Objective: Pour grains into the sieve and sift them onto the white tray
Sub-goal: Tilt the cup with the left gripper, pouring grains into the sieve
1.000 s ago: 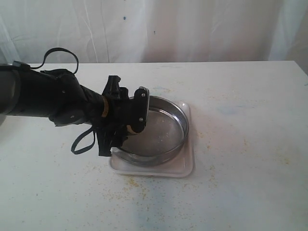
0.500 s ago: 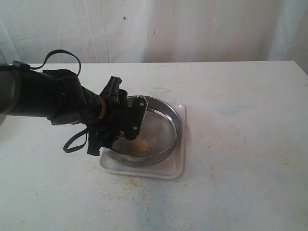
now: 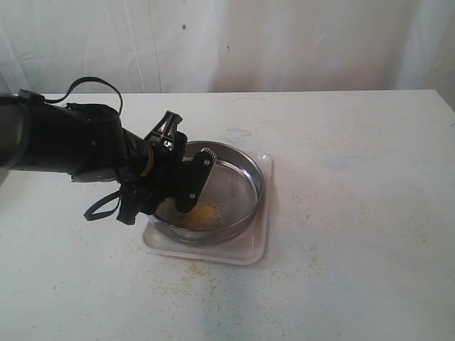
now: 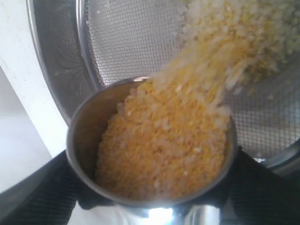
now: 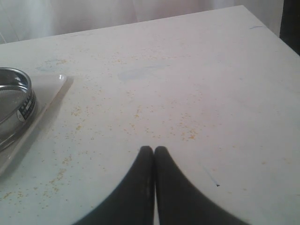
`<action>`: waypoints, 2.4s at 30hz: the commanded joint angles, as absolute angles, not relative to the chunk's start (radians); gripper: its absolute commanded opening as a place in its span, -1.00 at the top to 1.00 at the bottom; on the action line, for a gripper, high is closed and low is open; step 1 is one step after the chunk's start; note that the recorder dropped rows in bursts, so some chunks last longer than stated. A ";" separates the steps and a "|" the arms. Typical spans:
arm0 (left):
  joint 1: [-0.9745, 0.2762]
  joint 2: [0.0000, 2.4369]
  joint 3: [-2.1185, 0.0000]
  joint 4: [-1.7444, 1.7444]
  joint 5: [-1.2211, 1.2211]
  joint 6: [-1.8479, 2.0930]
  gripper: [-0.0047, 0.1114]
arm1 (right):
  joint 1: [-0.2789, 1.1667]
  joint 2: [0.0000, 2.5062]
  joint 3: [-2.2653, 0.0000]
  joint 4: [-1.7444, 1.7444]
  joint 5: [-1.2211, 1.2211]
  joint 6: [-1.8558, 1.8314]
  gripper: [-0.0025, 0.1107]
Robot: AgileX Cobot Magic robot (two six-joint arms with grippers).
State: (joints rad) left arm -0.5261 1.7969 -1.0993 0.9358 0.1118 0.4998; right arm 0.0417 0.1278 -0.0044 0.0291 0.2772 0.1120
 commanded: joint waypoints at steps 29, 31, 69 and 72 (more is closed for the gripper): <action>-0.599 1.794 -1.201 1.187 0.228 0.714 0.92 | 0.039 0.131 0.000 0.032 0.275 0.110 0.96; -0.605 1.794 -1.201 1.214 0.241 0.724 0.92 | 0.039 0.131 0.000 0.032 0.275 0.110 0.96; -0.709 1.871 -1.157 1.705 0.477 0.729 0.92 | 0.039 0.131 0.000 0.032 0.275 0.110 0.96; -0.717 1.883 -1.157 1.744 0.490 0.663 0.92 | 0.039 0.131 0.000 0.032 0.275 0.110 0.96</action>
